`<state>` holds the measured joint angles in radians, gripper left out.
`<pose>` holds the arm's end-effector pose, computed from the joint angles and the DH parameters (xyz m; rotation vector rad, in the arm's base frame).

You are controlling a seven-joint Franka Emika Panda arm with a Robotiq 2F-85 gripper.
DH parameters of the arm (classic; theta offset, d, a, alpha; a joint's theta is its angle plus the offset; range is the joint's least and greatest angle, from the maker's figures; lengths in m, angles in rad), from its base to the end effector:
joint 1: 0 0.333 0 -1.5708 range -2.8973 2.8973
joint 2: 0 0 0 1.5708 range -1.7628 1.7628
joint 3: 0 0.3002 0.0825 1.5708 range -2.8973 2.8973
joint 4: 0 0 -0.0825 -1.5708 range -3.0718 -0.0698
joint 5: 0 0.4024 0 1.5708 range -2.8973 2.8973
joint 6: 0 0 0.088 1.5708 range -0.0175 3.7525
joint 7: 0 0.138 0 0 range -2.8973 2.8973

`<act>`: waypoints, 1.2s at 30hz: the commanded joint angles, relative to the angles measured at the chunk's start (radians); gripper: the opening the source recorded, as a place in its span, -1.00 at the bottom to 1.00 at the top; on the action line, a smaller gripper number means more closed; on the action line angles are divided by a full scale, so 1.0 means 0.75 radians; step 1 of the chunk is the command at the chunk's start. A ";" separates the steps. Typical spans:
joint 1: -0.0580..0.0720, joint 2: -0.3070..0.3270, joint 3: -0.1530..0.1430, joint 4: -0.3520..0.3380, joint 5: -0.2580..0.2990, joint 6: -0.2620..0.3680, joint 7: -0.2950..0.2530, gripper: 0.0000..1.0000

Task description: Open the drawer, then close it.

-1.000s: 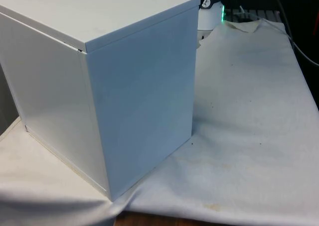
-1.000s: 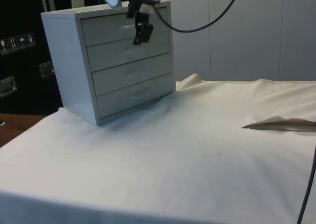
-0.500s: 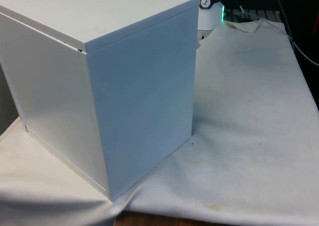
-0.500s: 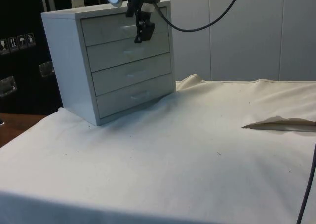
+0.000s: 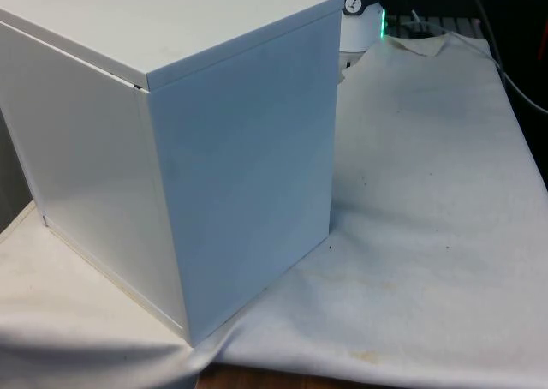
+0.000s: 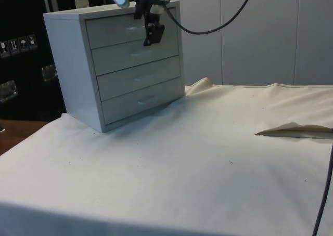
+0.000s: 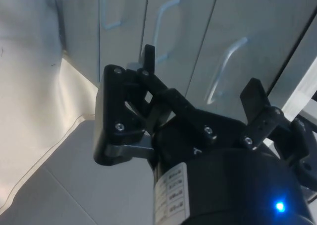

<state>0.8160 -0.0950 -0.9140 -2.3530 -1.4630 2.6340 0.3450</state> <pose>0.5426 -0.0418 0.3260 2.1640 0.8708 0.4939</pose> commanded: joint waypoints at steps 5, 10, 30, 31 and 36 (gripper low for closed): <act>-0.004 0.035 -0.020 0.015 0.012 0.049 -0.001 1.00; -0.003 0.060 -0.032 0.015 0.012 0.072 0.017 1.00; -0.003 0.092 -0.045 0.012 0.009 0.101 0.067 0.06; -0.003 0.093 -0.047 0.012 0.009 0.101 0.067 -0.03; -0.001 0.093 -0.048 0.012 0.011 0.100 0.067 -0.52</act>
<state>0.8150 -0.0270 -0.9490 -2.3350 -1.4590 2.6920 0.3940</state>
